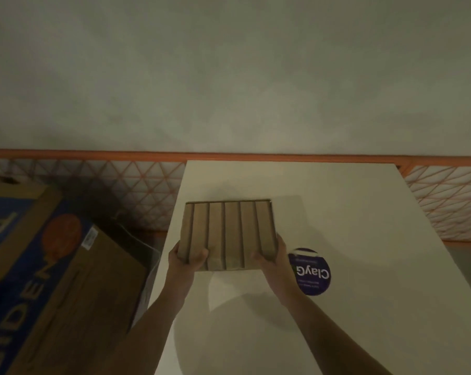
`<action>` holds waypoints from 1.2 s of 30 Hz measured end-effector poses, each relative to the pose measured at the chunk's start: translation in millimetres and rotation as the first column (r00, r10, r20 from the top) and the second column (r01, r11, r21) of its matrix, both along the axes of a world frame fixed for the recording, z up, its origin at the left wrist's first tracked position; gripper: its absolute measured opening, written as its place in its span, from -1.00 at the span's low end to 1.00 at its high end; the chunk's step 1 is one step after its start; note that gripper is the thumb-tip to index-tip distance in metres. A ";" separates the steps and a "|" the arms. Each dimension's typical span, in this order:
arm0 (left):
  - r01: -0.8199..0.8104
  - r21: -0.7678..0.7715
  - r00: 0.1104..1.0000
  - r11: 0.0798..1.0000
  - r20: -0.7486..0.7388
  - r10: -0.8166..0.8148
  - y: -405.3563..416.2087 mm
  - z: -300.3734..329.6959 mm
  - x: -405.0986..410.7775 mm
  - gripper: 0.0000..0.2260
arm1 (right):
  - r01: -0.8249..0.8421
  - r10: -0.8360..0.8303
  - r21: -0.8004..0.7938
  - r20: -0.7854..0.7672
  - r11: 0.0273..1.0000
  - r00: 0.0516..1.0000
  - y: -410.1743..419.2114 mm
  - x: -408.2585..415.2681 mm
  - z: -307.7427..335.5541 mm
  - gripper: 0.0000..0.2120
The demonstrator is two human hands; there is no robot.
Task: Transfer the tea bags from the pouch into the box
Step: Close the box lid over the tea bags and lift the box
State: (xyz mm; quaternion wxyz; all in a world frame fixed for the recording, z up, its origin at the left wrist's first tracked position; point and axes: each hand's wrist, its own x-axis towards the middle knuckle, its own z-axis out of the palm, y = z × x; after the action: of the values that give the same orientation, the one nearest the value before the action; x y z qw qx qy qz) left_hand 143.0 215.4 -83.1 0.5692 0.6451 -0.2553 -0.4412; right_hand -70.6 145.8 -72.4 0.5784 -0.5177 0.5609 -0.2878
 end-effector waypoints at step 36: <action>0.205 -0.070 0.898 0.976 0.411 -0.159 -231.1 -19.7 119.5 -0.33 | -0.115 0.059 -0.126 -0.379 0.985 0.924 -217.8 110.6 -2.5 -0.12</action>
State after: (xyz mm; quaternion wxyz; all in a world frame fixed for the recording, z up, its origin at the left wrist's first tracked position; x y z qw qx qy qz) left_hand 262.4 -15.6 -102.8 0.4956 0.6628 -0.4503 -0.3351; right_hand 40.1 -72.0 -74.9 0.4337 -0.6283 0.6147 -0.1983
